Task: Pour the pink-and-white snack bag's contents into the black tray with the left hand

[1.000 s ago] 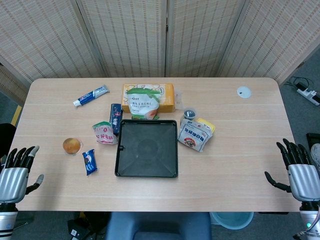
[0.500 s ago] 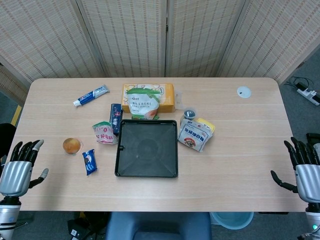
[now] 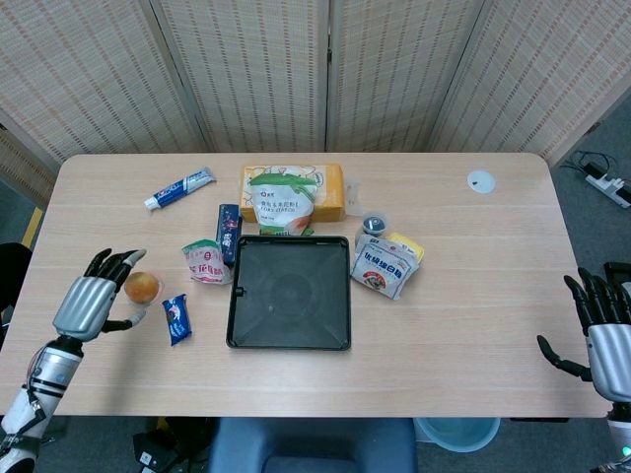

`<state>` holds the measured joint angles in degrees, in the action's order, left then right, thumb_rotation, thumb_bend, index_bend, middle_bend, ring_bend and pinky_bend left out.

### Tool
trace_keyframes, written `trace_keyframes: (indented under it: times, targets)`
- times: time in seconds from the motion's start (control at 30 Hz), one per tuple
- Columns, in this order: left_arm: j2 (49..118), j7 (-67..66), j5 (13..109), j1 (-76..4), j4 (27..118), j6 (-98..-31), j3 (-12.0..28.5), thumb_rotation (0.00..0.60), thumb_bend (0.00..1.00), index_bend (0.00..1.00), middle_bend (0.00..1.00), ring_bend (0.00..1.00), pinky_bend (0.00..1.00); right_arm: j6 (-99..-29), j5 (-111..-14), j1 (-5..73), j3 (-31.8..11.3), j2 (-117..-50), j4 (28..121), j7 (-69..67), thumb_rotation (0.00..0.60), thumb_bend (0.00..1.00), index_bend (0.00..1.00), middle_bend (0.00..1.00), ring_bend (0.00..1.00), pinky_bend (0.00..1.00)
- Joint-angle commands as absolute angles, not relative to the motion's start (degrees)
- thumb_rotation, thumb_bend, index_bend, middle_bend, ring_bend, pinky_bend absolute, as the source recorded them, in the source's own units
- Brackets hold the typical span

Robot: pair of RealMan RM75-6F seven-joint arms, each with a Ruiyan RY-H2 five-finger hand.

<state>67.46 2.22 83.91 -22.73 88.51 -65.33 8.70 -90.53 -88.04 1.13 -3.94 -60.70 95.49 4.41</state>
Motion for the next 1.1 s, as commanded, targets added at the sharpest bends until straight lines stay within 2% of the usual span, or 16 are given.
trace_keyframes:
  times: [0.03,0.37,0.6,0.9,1.1]
  targets:
    - [69.73,4.24,82.07,-26.55,84.95,-60.72,9.74,0.600,0.28,0.04,0.14,0.14,0.08,-90.68,-88.21,1.09,-3.97,-60.55,95.73,4.68,0.387,0.34,0.00,0.05,0.05,0.00]
    - [74.44,5.69,77.47,-34.00,78.93,-50.03,10.68,0.600,0.27,0.02,0.13,0.12,0.07,-91.23,-88.72,0.88,-4.02,-60.11,96.63,5.32,0.389,0.34,0.00,0.05,0.05,0.00]
    - [76.42,9.61,71.29,-38.54,74.87,-40.96,12.11,0.600,0.26,0.00,0.08,0.07,0.03,-90.99,-88.67,0.89,-4.01,-59.83,96.91,5.50,0.390,0.34,0.00,0.05,0.05,0.00]
    - [77.63,18.39,67.52,-39.65,68.95,-36.69,13.74,0.600,0.26,0.00,0.06,0.06,0.02,-90.91,-88.17,0.58,-3.96,-59.51,97.25,5.65,0.395,0.34,0.00,0.05,0.05,0.00]
    - [78.08,26.17,69.51,-40.08,66.52,-32.79,13.27,0.600,0.25,0.00,0.06,0.06,0.02,-90.78,-88.16,0.71,-4.11,-59.45,97.57,6.04,0.397,0.34,0.00,0.05,0.05,0.00]
